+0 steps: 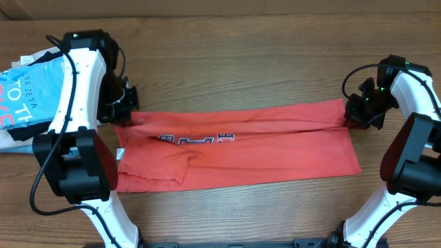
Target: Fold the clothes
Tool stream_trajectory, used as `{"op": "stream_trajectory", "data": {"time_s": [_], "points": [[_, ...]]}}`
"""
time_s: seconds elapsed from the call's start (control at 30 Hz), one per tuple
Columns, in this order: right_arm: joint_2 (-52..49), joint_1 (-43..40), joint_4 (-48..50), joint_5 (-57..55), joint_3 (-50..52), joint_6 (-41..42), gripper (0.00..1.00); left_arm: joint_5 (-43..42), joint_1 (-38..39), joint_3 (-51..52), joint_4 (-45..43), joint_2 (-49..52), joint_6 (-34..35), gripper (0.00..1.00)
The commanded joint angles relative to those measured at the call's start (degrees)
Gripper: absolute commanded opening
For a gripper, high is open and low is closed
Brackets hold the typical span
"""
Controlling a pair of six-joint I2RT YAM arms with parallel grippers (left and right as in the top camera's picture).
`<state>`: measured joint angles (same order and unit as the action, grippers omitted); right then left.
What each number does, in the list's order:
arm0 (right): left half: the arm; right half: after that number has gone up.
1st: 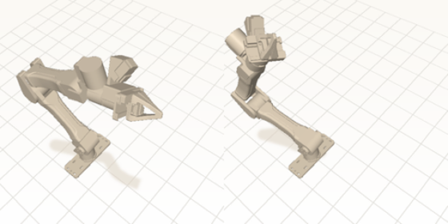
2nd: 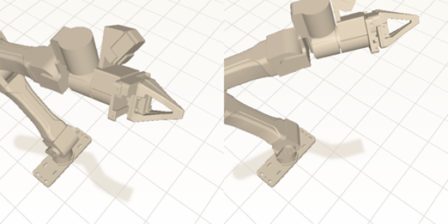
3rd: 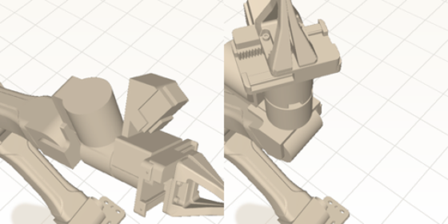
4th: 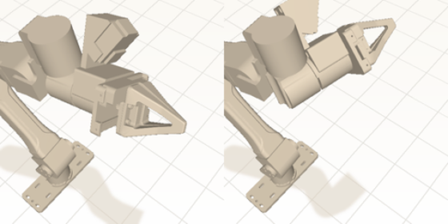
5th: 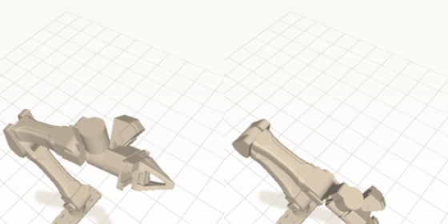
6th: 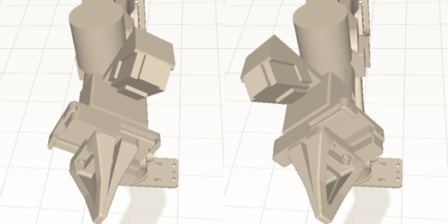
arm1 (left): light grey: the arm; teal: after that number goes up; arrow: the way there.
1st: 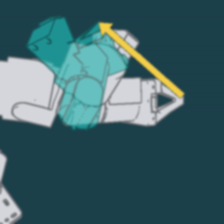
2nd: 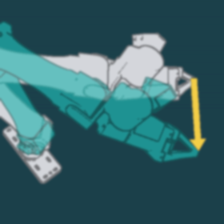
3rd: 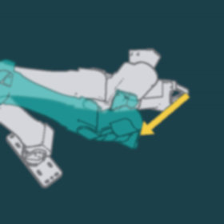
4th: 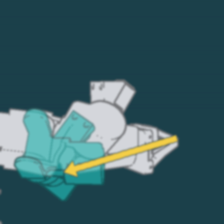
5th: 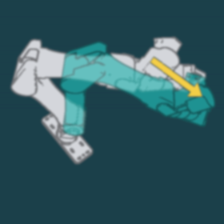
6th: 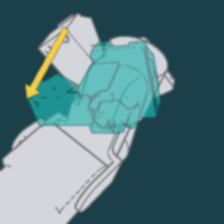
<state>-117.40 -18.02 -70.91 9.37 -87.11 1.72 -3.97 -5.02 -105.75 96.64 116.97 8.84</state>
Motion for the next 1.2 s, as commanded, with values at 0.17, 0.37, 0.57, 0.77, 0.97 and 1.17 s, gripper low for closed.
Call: {"op": "stream_trajectory", "data": {"time_s": [0.17,0.37,0.57,0.77,0.97,1.17], "points": [[-0.26,-0.33,-2.1,-1.03,-1.57,-0.04,0.07,3.39,-0.63,3.34,0.22,-1.29,0.17,0.04],[-0.26,-0.33,-2.95,-2.32,-1.57,-0.04,0.07,4.83,-0.63,6.21,0.2,-1.29,0.22,0.04],[-0.26,-0.33,-2.95,-2.27,-1.57,-0.04,0.07,5.49,-0.63,8.98,-0.44,-1.27,0.22,0.04],[-0.26,-0.39,-3.32,-2.51,-1.57,-0.04,0.07,5.11,-0.57,9.62,0.24,-1.29,0.83,0.04],[-0.28,-0.37,-2.89,-2.6,-1.57,-0.07,0.07,2.45,-0.55,10.32,0.24,-1.29,-0.33,0.04],[-0.28,-0.37,-2.95,-4.76,-1.57,-0.02,0.07,2.47,-0.55,12.96,0.24,-1.29,-0.26,0.04]]}}
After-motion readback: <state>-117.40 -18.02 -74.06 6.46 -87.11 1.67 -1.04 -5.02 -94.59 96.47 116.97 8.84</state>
